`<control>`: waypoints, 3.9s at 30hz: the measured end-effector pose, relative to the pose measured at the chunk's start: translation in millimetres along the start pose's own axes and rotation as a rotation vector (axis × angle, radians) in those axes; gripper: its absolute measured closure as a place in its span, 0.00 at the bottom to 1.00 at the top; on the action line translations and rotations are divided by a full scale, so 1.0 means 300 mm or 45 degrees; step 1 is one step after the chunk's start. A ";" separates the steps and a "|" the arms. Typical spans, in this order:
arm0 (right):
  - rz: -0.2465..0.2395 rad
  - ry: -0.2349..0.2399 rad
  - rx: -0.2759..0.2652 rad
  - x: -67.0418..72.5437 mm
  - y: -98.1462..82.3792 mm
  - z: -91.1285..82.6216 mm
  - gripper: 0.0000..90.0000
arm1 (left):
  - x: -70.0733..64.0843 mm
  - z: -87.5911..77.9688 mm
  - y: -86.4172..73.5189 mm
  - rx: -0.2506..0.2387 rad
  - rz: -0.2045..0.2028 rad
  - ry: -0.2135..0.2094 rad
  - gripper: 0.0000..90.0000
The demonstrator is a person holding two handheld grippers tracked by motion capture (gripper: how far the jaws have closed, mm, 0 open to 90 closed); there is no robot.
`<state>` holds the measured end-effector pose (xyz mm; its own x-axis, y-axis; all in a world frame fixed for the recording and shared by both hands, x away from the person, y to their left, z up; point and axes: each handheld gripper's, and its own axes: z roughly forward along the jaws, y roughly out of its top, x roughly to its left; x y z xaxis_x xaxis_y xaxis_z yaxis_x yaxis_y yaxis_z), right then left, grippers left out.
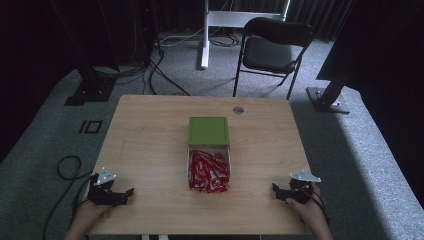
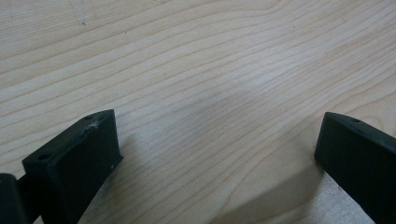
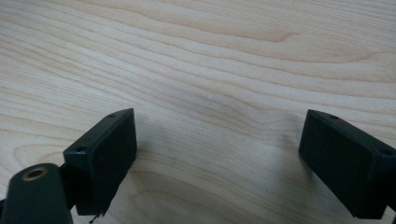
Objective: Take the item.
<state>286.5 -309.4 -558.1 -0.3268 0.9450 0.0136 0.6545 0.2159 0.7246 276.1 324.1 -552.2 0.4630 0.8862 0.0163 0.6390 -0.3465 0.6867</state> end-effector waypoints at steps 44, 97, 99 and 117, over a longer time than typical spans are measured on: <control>0.011 -0.012 0.010 0.027 0.014 0.001 0.16 | 0.012 0.006 0.007 0.002 -0.029 0.026 0.01; -0.106 0.222 -0.255 0.227 0.298 -0.149 0.16 | 0.011 0.006 0.007 0.002 -0.031 0.025 0.01; -0.119 0.230 -0.259 0.239 0.310 -0.151 0.16 | 0.011 0.006 0.007 0.002 -0.032 0.025 0.01; -0.203 0.348 -0.304 0.358 0.418 -0.145 0.17 | 0.011 0.006 0.007 0.002 -0.032 0.025 0.01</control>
<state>303.9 -191.6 -435.9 -0.6021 0.7970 0.0476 0.4144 0.2609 0.8719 280.1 325.8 -552.0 0.4349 0.9004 0.0135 0.6512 -0.3248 0.6859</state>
